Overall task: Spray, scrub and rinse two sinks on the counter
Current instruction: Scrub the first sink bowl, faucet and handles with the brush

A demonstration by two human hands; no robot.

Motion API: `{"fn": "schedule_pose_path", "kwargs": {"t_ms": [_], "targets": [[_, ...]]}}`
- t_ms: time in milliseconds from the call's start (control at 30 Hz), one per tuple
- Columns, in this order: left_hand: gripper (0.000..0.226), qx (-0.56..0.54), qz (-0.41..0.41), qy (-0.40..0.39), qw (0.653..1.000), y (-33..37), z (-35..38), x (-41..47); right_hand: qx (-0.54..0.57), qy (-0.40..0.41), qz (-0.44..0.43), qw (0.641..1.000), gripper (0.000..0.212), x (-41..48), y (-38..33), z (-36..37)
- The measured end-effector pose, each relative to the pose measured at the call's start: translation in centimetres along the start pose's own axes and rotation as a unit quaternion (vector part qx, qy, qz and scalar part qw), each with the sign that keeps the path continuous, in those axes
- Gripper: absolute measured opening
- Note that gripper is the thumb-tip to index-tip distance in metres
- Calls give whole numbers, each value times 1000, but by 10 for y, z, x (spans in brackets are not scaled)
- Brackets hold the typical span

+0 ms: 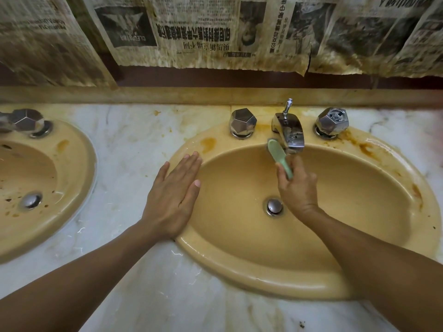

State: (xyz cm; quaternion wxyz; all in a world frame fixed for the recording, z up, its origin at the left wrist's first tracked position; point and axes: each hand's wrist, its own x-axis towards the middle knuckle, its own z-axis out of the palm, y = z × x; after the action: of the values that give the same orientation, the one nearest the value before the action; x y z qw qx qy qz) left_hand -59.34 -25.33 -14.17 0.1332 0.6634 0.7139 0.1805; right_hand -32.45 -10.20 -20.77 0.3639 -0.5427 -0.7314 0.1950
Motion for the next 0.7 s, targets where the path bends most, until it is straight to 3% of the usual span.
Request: {"fn": "schedule_pose_path", "kwargs": {"t_ms": [67,167,233,400,700], "targets": [[63,2,-2,0,1000,0,0,0,11,-10,-31,999,22,-3,-18,13],[63,-6,-5,4,1000,1,0,0,12,-80,-137,987,22,-12,-56,42],[61,-22,-8,9,1000,1,-1,0,42,-127,-155,979,23,-25,-76,56],[60,-58,-34,27,997,2,0,-1,143,-227,-85,960,16,-49,-92,60],[64,-1,-10,-5,1000,0,-2,-1,163,-443,-28,881,14,-71,-94,10]]}}
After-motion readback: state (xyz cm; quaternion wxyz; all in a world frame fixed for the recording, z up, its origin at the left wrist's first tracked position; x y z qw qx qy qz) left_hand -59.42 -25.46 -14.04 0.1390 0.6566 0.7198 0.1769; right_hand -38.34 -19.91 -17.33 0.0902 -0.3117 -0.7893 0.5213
